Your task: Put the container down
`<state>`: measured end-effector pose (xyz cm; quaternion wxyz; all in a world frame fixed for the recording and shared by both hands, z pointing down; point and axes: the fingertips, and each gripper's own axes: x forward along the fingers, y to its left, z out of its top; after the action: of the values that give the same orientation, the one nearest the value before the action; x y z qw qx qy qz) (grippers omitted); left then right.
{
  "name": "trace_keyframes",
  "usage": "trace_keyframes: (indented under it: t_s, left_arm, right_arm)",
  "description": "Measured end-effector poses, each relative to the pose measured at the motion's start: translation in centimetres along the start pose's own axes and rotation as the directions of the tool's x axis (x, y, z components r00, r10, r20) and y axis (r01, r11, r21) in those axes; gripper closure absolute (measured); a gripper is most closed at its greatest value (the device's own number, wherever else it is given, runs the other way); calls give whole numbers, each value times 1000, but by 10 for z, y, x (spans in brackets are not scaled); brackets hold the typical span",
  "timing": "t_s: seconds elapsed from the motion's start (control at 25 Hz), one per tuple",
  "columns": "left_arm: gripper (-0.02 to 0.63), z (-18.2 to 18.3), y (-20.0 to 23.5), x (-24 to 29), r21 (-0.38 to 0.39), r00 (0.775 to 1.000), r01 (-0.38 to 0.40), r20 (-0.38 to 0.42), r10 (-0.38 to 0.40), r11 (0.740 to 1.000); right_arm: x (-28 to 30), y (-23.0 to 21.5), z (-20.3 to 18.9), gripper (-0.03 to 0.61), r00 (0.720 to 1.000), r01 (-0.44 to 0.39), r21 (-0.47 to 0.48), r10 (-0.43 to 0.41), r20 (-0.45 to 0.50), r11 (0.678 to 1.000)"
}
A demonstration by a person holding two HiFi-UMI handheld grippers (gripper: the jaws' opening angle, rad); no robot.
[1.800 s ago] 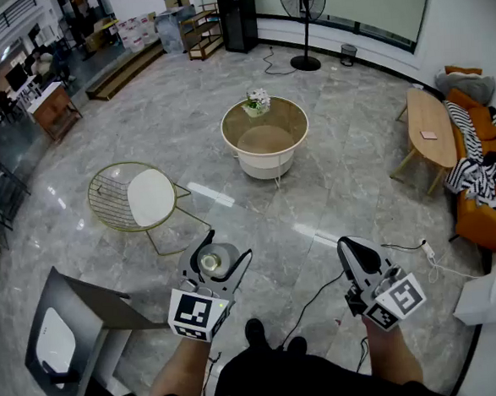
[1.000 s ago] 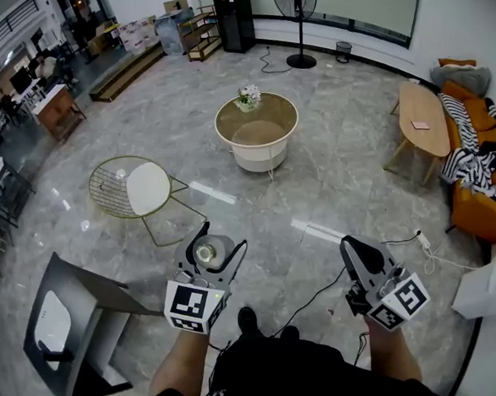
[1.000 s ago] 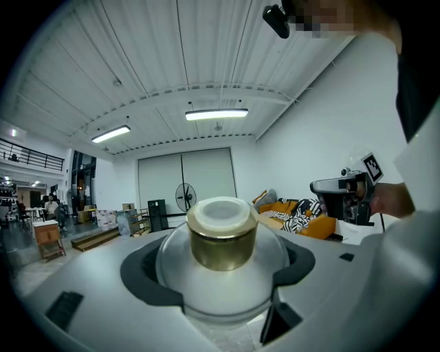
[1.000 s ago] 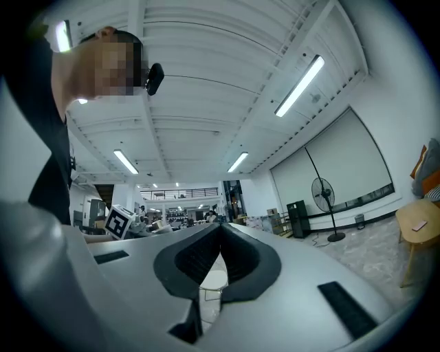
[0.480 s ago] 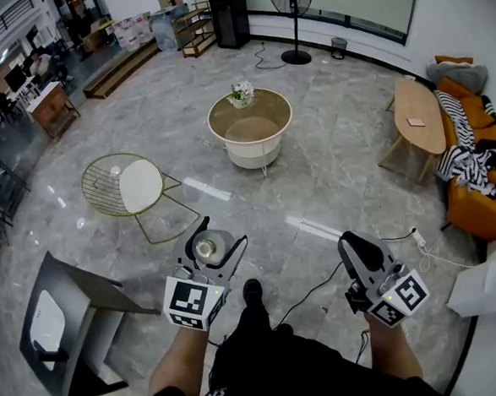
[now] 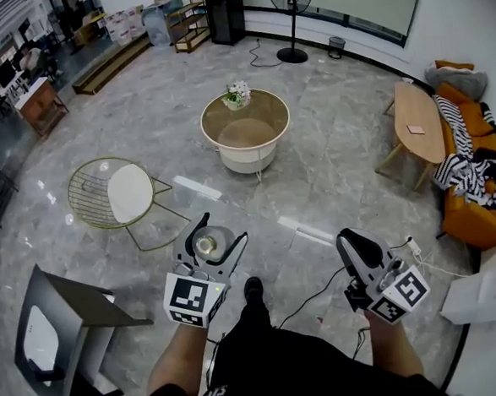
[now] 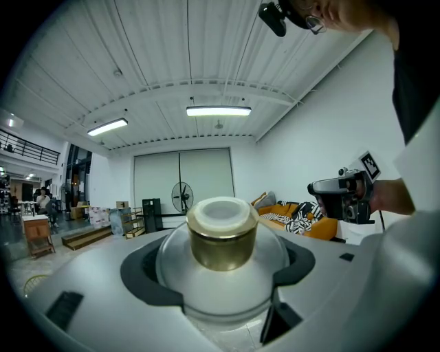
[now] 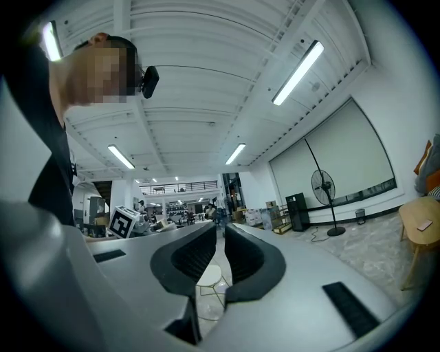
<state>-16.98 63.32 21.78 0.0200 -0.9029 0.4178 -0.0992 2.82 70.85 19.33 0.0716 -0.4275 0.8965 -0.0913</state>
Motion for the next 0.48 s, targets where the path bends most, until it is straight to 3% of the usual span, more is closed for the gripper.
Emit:
trace_keyframes:
  t_s: [0.48]
  left_arm:
    - [279,-3,142,117,-31,998,58,5,-58,998]
  right_arm:
    - [169,-79,20,542,998,63,10,-63,-2,998]
